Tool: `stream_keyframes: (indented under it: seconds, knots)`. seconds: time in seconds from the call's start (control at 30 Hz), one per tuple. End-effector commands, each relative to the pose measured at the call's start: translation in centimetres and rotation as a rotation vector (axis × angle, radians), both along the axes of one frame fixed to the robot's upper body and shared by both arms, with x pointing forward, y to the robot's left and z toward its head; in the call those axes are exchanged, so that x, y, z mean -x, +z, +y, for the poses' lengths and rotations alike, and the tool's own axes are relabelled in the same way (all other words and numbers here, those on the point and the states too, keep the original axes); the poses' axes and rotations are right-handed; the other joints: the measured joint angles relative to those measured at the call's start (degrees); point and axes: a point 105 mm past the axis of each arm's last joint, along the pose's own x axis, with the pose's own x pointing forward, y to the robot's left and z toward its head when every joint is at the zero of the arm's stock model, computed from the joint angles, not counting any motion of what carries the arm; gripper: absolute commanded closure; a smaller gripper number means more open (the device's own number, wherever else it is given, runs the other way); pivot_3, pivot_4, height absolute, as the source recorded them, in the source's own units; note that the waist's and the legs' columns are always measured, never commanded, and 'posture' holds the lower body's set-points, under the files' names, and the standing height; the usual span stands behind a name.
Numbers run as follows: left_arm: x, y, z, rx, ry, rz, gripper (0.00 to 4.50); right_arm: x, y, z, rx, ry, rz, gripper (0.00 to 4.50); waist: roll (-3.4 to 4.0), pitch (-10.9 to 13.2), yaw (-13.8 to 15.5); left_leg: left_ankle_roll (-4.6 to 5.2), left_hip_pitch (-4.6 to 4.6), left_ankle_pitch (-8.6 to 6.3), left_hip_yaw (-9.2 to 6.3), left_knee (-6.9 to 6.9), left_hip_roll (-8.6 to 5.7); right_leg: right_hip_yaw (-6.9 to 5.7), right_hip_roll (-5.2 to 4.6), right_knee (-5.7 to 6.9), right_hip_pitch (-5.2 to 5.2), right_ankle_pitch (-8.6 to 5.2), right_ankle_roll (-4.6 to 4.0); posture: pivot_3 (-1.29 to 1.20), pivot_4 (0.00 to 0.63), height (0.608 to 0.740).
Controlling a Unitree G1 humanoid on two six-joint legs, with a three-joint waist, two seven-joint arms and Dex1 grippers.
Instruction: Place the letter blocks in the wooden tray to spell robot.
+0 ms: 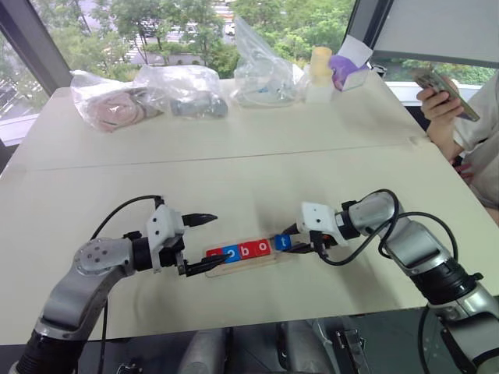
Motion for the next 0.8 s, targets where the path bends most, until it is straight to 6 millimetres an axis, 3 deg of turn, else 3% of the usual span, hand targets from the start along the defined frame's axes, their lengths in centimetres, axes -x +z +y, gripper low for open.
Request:
stream_keyframes:
  seconds: [0.03,0.57,0.77,0.8]
  knots:
    - [0.26,0.6,-0.44,0.006,-0.016,-0.039,0.0,-0.25,0.87,0.6,-0.01,0.028,-0.043,3.39,0.0,0.0,0.0,0.0,0.0,0.0,0.0,0.0,0.0,0.0,0.0,0.0,0.0,0.0,0.0,0.0,0.15,0.74]
    - [-0.02,0.69,-0.51,0.008,-0.01,-0.046,0.0,0.05,0.78,1.17,-0.005,0.057,-0.038,3.39,0.0,0.0,0.0,0.0,0.0,0.0,0.0,0.01,0.0,0.0,0.0,0.01,0.0,0.0,0.0,0.0,0.15,0.74]
    - [-0.35,1.08,-0.74,0.012,-0.009,-0.051,0.0,0.34,0.9,1.39,-0.011,0.068,-0.033,0.37,0.0,0.0,0.0,0.0,0.0,0.0,0.01,0.01,0.0,0.0,0.01,0.01,0.0,0.0,0.0,0.0,0.15,0.74]
    - [-0.38,1.13,-0.78,0.013,-0.009,-0.051,0.0,0.35,0.95,1.42,-0.013,0.069,-0.034,0.03,0.0,0.0,0.0,0.0,0.0,0.0,0.01,0.01,0.0,0.0,0.01,0.01,0.0,0.0,0.0,0.0,0.15,0.74]
